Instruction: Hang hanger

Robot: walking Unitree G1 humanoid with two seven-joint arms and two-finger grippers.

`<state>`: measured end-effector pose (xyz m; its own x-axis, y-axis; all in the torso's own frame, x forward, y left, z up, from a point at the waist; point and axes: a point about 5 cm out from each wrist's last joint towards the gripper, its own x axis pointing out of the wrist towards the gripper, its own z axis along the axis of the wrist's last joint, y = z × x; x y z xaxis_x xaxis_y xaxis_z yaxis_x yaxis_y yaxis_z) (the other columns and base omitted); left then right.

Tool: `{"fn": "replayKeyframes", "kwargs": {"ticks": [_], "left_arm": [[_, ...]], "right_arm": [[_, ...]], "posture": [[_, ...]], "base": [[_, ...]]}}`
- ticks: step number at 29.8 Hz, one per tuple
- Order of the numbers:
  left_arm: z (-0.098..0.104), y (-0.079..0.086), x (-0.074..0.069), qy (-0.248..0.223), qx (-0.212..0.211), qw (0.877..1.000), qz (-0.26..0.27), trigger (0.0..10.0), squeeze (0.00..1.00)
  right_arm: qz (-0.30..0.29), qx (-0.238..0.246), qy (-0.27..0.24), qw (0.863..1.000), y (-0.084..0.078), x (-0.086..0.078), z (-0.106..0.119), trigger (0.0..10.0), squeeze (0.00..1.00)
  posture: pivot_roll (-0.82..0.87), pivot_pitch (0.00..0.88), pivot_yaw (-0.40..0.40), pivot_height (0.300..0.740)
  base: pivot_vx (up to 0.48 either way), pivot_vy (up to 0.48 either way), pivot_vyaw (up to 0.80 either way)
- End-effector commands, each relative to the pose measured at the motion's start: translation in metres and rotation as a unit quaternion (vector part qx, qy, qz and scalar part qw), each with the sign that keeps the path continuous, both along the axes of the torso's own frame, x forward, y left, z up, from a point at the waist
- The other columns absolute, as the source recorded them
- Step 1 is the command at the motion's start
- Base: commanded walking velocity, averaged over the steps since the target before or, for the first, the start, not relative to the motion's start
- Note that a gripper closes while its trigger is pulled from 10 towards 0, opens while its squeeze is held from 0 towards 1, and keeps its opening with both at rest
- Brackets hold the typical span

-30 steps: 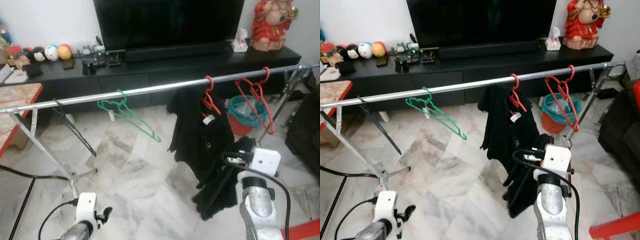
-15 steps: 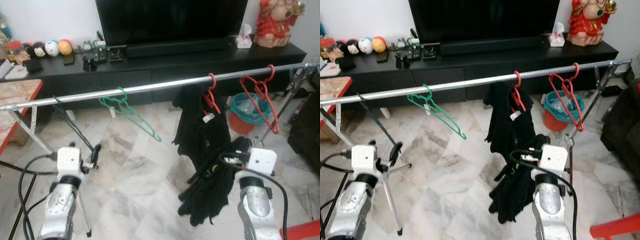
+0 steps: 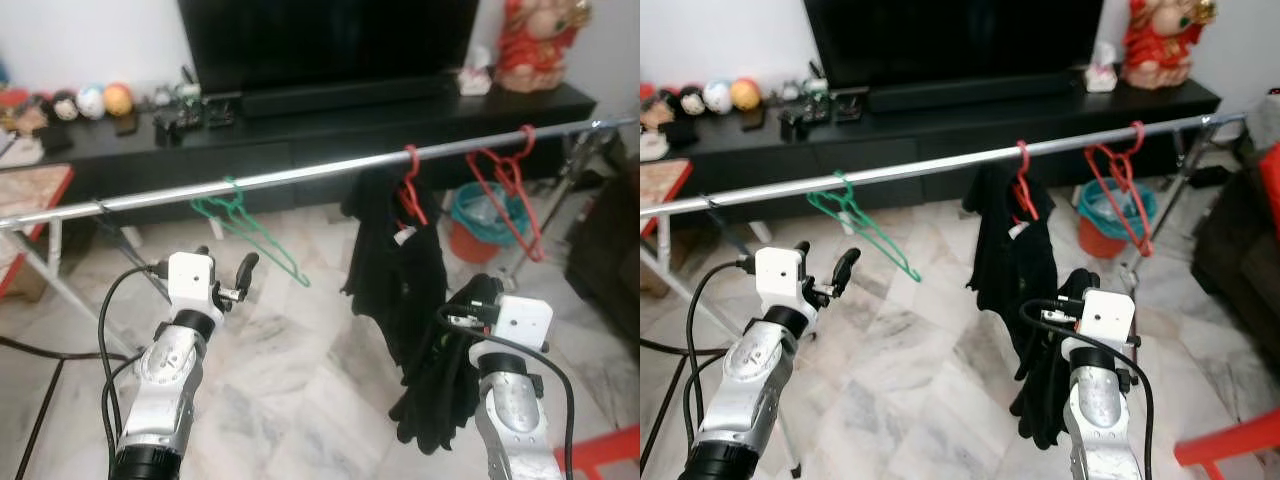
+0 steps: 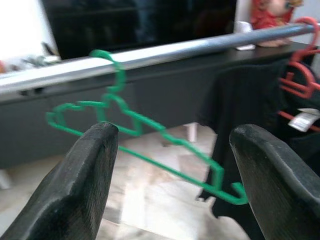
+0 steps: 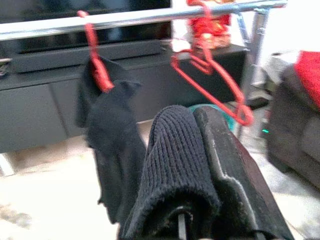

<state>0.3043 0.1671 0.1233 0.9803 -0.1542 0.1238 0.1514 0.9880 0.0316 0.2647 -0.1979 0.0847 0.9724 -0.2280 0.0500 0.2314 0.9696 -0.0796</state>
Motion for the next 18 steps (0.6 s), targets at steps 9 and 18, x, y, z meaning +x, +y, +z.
{"fn": "replayKeyframes", "kwargs": {"ticks": [9, 18], "left_arm": [[0.0022, -0.0010, 0.0007, 0.009, -0.022, 1.000, 0.000, 10.0, 0.00], [-0.0008, 0.0001, 0.0019, 0.016, -0.031, 0.999, 0.001, 10.0, 0.00]], "right_arm": [[0.008, 0.002, -0.017, 1.000, 0.0062, 0.0021, 0.0042, 10.0, 0.00], [0.013, 0.002, -0.028, 1.000, 0.0075, 0.0034, 0.0078, 10.0, 0.00]], "posture": [[-0.01, 0.000, 0.055, 0.740], [-0.01, 0.000, 0.054, 0.740]], "base": [[0.000, 0.000, -0.36], [0.000, 0.270, -0.18]]}}
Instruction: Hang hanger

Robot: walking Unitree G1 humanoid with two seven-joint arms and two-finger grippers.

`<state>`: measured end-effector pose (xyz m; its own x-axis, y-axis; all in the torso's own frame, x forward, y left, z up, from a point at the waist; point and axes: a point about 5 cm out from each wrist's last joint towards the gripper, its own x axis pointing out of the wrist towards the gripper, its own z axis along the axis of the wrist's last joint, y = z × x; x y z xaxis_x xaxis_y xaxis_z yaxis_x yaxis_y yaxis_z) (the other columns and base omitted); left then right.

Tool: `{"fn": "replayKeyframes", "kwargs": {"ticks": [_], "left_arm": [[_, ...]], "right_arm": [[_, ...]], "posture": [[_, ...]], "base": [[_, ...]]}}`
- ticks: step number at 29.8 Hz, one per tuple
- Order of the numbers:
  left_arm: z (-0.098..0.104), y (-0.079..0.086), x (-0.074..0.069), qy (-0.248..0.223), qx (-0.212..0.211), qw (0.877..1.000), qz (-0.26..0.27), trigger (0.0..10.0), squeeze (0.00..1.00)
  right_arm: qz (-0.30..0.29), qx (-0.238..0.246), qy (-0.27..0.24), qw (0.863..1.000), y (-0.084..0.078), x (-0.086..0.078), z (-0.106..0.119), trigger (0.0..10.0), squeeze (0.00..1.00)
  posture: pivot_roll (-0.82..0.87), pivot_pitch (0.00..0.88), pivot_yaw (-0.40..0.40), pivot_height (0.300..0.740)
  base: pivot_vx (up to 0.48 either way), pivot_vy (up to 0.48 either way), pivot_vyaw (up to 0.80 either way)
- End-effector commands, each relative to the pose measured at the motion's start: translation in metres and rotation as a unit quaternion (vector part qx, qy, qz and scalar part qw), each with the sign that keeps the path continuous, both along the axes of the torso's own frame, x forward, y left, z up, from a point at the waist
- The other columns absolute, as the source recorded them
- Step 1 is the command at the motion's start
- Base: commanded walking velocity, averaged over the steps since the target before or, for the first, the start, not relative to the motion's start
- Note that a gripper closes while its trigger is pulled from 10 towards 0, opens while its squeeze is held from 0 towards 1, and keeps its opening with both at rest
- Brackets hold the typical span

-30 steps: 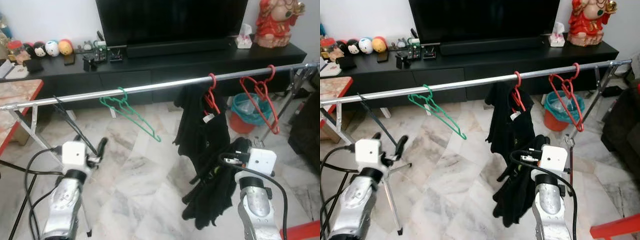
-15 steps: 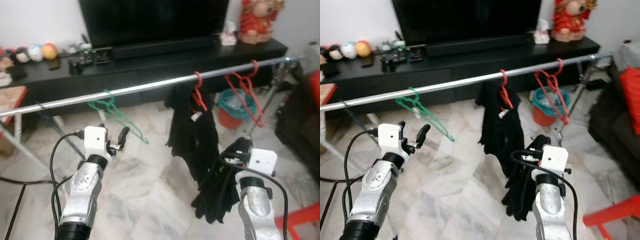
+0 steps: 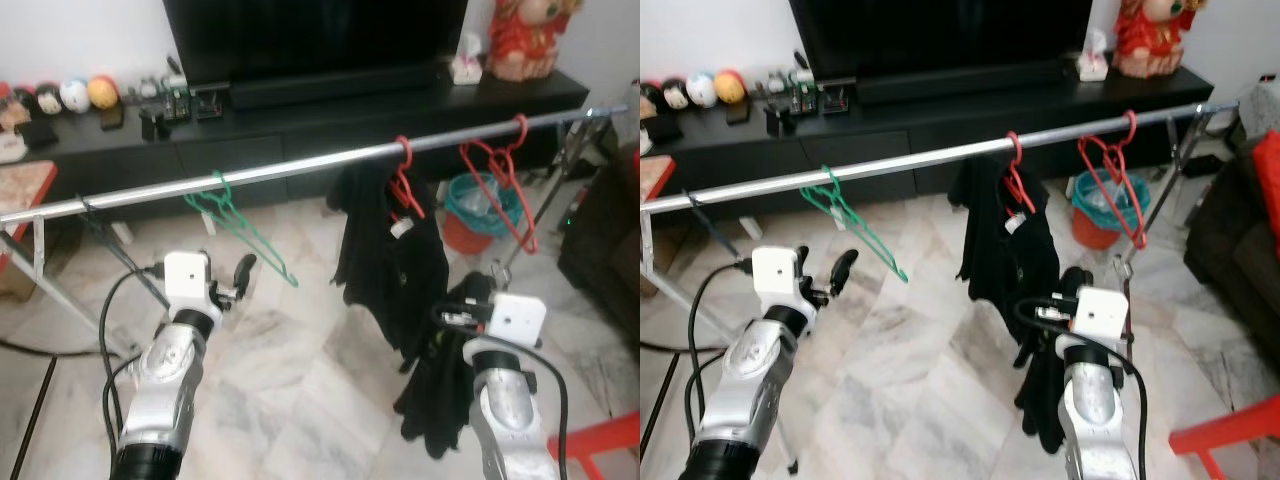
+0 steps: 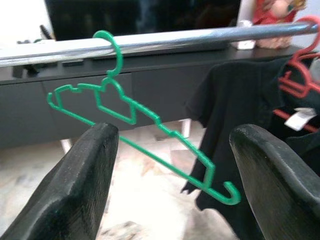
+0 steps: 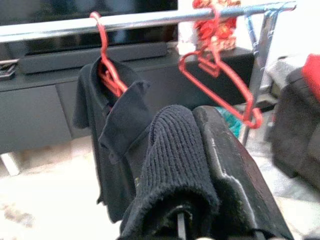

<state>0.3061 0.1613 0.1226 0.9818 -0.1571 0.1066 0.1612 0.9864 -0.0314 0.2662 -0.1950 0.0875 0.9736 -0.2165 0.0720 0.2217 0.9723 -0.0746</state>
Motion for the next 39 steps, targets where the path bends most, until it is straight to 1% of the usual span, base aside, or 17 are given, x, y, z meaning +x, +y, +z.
{"fn": "replayKeyframes", "kwargs": {"ticks": [1, 4, 20, 27, 32, 36, 39], "left_arm": [[-0.001, 0.006, 0.000, 0.003, -0.002, 1.000, 0.006, 10.0, 0.00], [-0.002, 0.006, 0.000, 0.004, -0.001, 1.000, 0.005, 10.0, 0.00], [-0.007, -0.001, 0.000, 0.011, 0.000, 1.000, -0.011, 10.0, 0.00], [-0.007, -0.004, 0.001, 0.011, 0.000, 1.000, -0.017, 10.0, 0.00], [-0.009, -0.002, 0.002, 0.019, 0.010, 1.000, -0.005, 10.0, 0.00], [-0.010, -0.001, 0.003, 0.022, 0.010, 1.000, -0.001, 10.0, 0.00], [-0.010, -0.001, 0.003, 0.022, 0.010, 1.000, -0.001, 10.0, 0.00]], "right_arm": [[0.006, 0.004, -0.015, 1.000, 0.004, 0.002, 0.005, 10.0, 0.00], [0.004, 0.005, -0.012, 1.000, 0.004, 0.002, 0.004, 10.0, 0.00], [0.004, 0.005, -0.011, 1.000, 0.004, 0.001, 0.003, 10.0, 0.00], [0.006, 0.003, -0.016, 1.000, 0.005, 0.001, 0.003, 10.0, 0.00], [0.006, 0.002, -0.014, 1.000, 0.006, 0.002, 0.003, 10.0, 0.00], [0.012, -0.012, -0.015, 1.000, 0.008, 0.002, 0.003, 10.0, 0.00], [0.015, -0.015, -0.015, 1.000, 0.009, 0.001, 0.002, 10.0, 0.00]], "posture": [[-0.01, 0.000, 0.054, 0.740], [-0.01, 0.000, 0.055, 0.740], [0.00, 0.000, 0.055, 0.740], [0.00, 0.000, 0.053, 0.740], [0.00, 0.000, 0.054, 0.740], [0.00, 0.000, 0.055, 0.740], [0.00, 0.000, 0.056, 0.740]], "base": [[0.000, 0.480, 0.00], [0.000, 0.437, 0.00], [0.000, 0.000, -0.79], [0.000, 0.000, 0.00], [0.000, 0.000, 0.00], [0.000, 0.000, 0.00], [0.000, 0.000, 0.64]]}}
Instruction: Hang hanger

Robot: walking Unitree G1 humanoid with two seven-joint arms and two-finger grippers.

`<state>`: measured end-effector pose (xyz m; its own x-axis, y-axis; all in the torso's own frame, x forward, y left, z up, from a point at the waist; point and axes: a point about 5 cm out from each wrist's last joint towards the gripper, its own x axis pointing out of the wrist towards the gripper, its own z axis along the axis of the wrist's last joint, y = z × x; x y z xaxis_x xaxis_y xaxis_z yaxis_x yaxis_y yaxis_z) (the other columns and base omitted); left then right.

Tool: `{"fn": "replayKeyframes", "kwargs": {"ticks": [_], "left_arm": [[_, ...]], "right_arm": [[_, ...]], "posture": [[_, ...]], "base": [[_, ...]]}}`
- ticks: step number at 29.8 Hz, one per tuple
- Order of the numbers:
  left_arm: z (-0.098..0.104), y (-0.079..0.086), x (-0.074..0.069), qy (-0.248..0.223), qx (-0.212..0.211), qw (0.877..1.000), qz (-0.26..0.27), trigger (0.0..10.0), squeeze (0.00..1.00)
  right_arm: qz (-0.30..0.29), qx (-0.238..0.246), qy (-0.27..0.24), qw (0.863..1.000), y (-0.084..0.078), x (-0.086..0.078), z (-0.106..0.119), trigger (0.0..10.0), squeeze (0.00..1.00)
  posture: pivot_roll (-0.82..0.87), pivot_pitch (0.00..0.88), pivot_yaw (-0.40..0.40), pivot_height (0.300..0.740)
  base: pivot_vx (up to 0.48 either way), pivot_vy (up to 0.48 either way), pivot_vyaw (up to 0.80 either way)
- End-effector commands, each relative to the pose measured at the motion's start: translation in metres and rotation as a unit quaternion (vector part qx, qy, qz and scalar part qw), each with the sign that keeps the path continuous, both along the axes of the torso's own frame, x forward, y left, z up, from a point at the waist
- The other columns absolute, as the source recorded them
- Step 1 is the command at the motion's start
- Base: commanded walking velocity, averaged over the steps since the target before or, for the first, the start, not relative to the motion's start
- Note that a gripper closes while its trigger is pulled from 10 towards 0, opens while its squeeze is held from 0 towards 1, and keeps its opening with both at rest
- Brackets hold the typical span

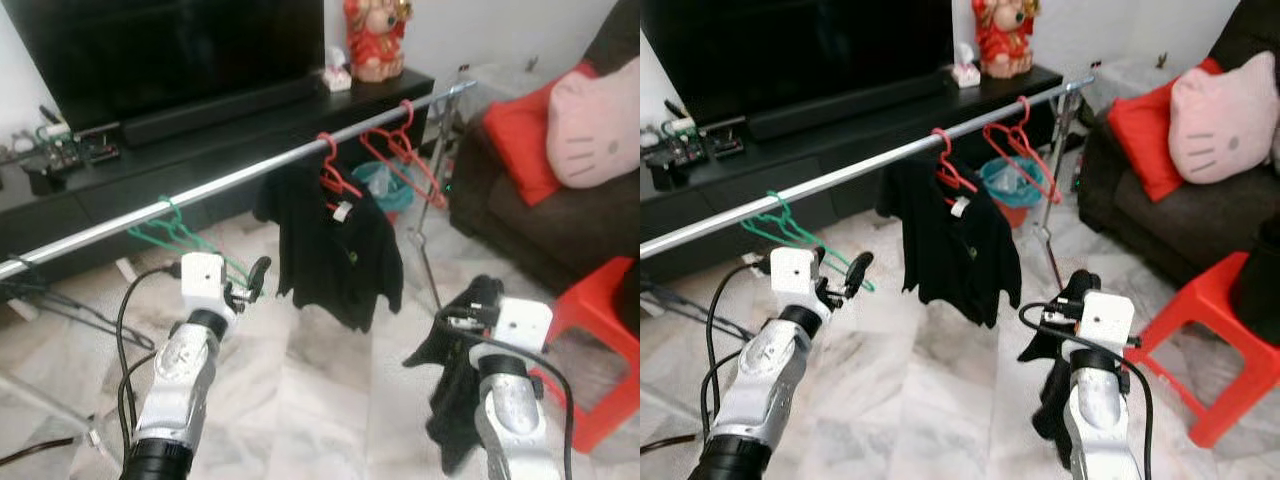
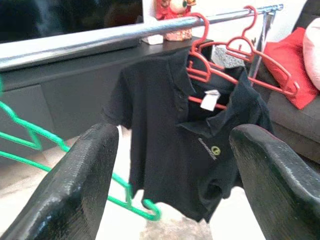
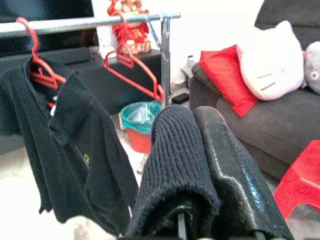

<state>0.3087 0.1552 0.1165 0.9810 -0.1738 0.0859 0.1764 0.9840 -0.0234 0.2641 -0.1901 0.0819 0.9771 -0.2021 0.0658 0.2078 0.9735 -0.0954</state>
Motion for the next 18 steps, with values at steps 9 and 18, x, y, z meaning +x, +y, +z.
{"fn": "replayKeyframes", "kwargs": {"ticks": [9, 18], "left_arm": [[-0.0033, 0.0061, 0.0007, 0.012, 0.008, 1.000, 0.016, 10.0, 0.00], [-0.0030, 0.0073, 0.0014, 0.012, 0.005, 1.000, 0.024, 10.0, 0.00]], "right_arm": [[0.013, 0.005, -0.019, 1.000, 0.0049, 0.0027, 0.0064, 10.0, 0.00], [0.030, 0.012, -0.022, 0.999, 0.0097, 0.0030, 0.0067, 10.0, 0.00]], "posture": [[0.01, 0.000, 0.055, 0.740], [0.01, 0.000, 0.052, 0.740]], "base": [[0.320, 0.000, 0.16], [0.379, 0.000, 0.42]]}}
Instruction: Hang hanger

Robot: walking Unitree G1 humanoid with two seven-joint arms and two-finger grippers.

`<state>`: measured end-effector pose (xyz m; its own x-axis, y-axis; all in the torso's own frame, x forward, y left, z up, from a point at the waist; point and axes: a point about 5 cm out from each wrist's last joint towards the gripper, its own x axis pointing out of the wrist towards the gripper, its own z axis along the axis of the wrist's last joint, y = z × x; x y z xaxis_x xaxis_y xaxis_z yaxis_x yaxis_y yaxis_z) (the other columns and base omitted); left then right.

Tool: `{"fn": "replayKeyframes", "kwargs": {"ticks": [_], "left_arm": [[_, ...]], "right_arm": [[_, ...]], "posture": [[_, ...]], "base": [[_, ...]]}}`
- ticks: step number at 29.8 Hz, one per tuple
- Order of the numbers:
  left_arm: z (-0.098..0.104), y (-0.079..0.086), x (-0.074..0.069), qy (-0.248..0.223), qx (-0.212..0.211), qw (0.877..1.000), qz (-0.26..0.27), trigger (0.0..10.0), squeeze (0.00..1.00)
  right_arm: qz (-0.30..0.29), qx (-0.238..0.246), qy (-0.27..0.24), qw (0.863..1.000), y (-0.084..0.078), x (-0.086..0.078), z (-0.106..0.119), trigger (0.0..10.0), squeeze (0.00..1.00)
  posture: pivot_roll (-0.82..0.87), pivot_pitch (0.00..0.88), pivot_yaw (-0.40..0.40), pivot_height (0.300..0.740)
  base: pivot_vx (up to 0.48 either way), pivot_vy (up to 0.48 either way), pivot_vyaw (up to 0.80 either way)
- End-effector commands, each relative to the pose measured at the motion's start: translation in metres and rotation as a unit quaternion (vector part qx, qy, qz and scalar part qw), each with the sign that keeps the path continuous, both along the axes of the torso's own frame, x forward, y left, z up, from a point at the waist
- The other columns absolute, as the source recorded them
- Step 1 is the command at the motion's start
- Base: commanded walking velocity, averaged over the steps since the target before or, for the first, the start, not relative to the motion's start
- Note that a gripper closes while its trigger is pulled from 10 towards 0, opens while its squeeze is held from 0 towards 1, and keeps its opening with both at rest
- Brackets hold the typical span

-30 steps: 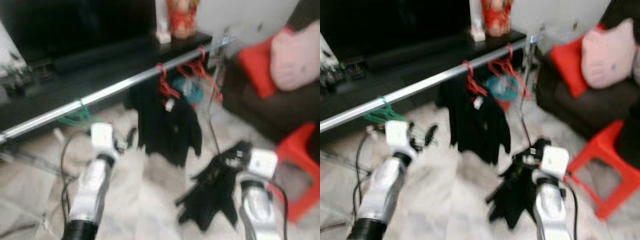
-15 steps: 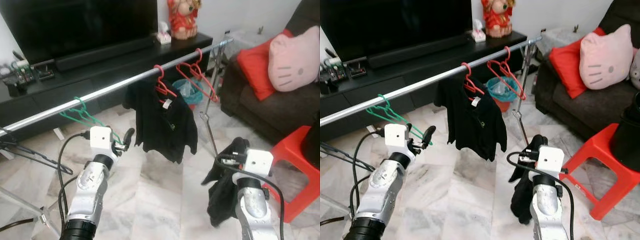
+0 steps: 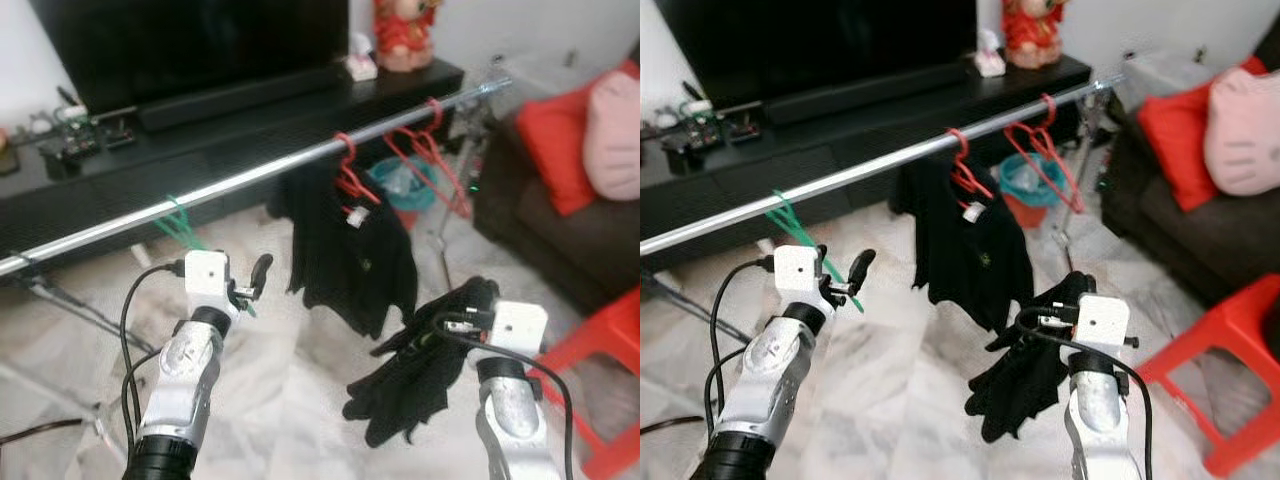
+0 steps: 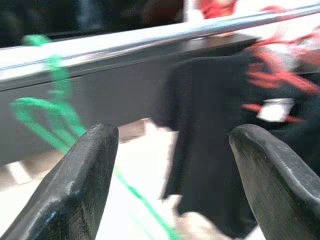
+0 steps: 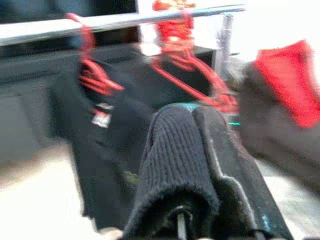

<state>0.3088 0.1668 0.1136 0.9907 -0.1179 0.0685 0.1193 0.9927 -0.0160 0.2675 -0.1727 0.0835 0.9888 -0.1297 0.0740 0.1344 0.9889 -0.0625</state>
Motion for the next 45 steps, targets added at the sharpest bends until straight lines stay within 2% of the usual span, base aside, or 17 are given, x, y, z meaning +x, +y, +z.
{"fn": "replayKeyframes", "kwargs": {"ticks": [1, 13, 18, 22, 29, 30, 31, 33, 35, 37, 41, 45], "left_arm": [[0.000, -0.004, 0.001, 0.003, -0.002, 1.000, -0.002, 10.0, 0.00], [0.003, 0.000, -0.001, -0.010, -0.004, 1.000, 0.004, 10.0, 0.00], [0.013, -0.005, -0.008, -0.021, -0.026, 0.998, -0.055, 10.0, 0.00], [0.016, -0.001, -0.012, -0.024, -0.024, 0.997, -0.063, 10.0, 0.00], [0.007, 0.029, -0.025, -0.001, 0.009, 1.000, -0.028, 10.0, 0.00], [0.007, 0.029, -0.025, -0.001, 0.009, 1.000, -0.028, 10.0, 0.00], [0.003, 0.037, -0.030, 0.014, 0.031, 0.999, -0.021, 10.0, 0.00], [0.001, 0.040, -0.031, 0.020, 0.036, 0.999, -0.021, 10.0, 0.00], [-0.006, 0.052, -0.036, 0.042, 0.065, 0.997, -0.001, 10.0, 0.00], [-0.008, 0.057, -0.037, 0.051, 0.072, 0.996, 0.018, 10.0, 0.00], [-0.011, 0.056, -0.031, 0.062, 0.086, 0.994, 0.041, 10.0, 0.00], [-0.011, 0.050, -0.025, 0.061, 0.085, 0.994, 0.041, 10.0, 0.00]], "right_arm": [[-0.006, -0.003, -0.014, 1.000, -0.007, -0.001, 0.005, 10.0, 0.00], [0.006, 0.000, -0.014, 1.000, -0.003, 0.000, 0.004, 10.0, 0.00], [0.008, 0.002, -0.014, 1.000, -0.001, -0.001, 0.004, 10.0, 0.00], [0.010, 0.002, -0.012, 1.000, -0.001, -0.001, 0.003, 10.0, 0.00], [0.009, 0.004, -0.011, 1.000, -0.001, -0.001, 0.003, 10.0, 0.00], [0.009, 0.004, -0.011, 1.000, -0.001, -0.001, 0.003, 10.0, 0.00], [0.010, 0.004, -0.010, 1.000, -0.001, -0.001, 0.002, 10.0, 0.00], [0.010, 0.004, -0.009, 1.000, 0.000, -0.001, 0.002, 10.0, 0.00], [0.010, 0.005, -0.009, 1.000, 0.000, -0.001, 0.002, 10.0, 0.00], [0.010, 0.005, -0.009, 1.000, -0.001, 0.000, 0.002, 10.0, 0.00], [0.011, 0.005, -0.008, 1.000, 0.000, 0.000, 0.002, 10.0, 0.00], [0.011, 0.005, -0.009, 1.000, 0.001, 0.001, 0.002, 10.0, 0.00]], "posture": [[0.00, 0.000, 0.051, 0.740], [0.01, 0.000, 0.054, 0.740], [0.01, 0.000, 0.056, 0.740], [0.01, 0.000, 0.056, 0.740], [0.02, 0.000, 0.059, 0.740], [0.02, 0.000, 0.059, 0.740], [0.02, 0.000, 0.059, 0.740], [0.02, 0.000, 0.059, 0.740], [0.02, 0.000, 0.058, 0.740], [0.03, 0.003, 0.057, 0.740], [0.02, 0.004, 0.058, 0.740], [0.02, 0.005, 0.059, 0.740]], "base": [[0.379, 0.000, 0.00], [0.060, 0.000, 0.00], [0.000, 0.000, 0.00], [0.000, 0.000, 0.00], [0.000, 0.000, 0.00], [0.000, 0.000, 0.00], [0.000, 0.000, 0.00], [0.000, 0.000, 0.00], [0.000, 0.000, 0.00], [0.000, 0.000, 0.00], [0.000, 0.000, 0.00], [0.000, 0.000, 0.00]]}}
